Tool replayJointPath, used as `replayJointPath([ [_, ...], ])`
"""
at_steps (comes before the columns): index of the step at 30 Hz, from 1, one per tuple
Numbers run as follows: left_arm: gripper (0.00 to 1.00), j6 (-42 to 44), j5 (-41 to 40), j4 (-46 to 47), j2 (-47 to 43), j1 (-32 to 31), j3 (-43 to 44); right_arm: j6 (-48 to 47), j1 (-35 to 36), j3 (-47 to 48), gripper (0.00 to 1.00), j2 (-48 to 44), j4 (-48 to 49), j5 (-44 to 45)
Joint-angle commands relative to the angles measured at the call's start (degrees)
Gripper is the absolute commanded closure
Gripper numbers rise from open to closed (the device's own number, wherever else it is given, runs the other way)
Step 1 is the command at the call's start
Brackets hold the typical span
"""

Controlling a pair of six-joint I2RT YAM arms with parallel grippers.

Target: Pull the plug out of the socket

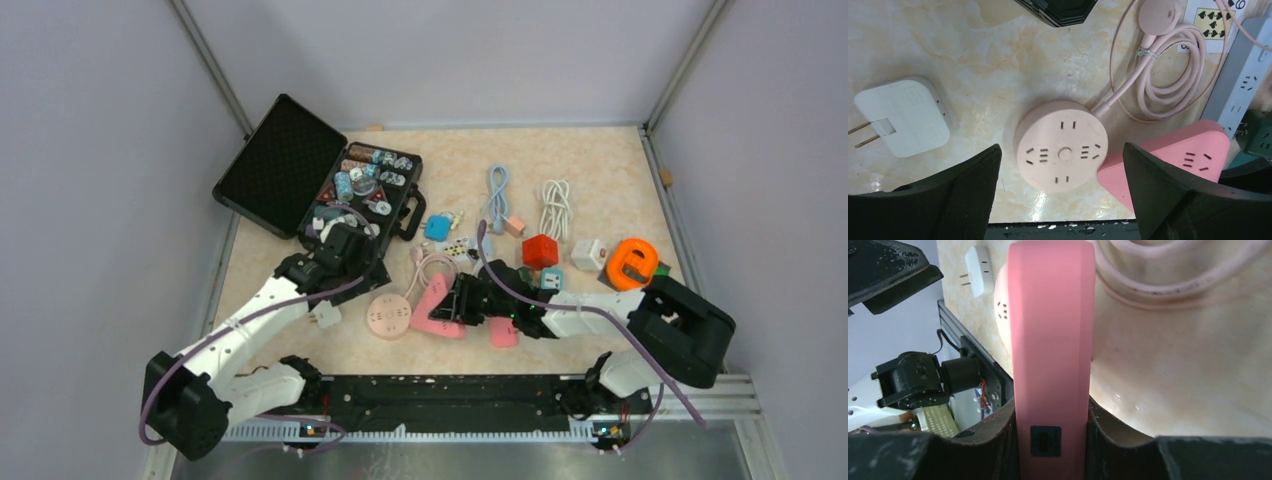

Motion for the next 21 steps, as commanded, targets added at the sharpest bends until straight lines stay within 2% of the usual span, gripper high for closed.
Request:
replayJointPath([
  [1,0.07,0.91,-4.22,-1.44,-3.27,0.01,2.47,-0.36,2.12,4.96,1.0,7.3,5.98,-0.04],
  [8,0.01,2.03,-6.73,-2.7,-4.84,0.01,1.88,0.75,3.69,11.44,1.0,16.22,11.31,-0.3],
  [12,0.01,2.14,-6.93,-3.28,-5.32,0.0,1.85,1.32,3.83,9.82,1.0,13.68,10.34,1.17],
  [17,0.01,1.89,-6.4,-2.38,-5.44,-0.05,1.65,1.61,3.86,7.71,1.0,8.77,1.5,3.33],
  [21,0.01,1.79,-5.71,-1.97,-4.92,-0.02,1.73,3.28,3.97,5.22,0.99,7.74,0.25,2.49],
])
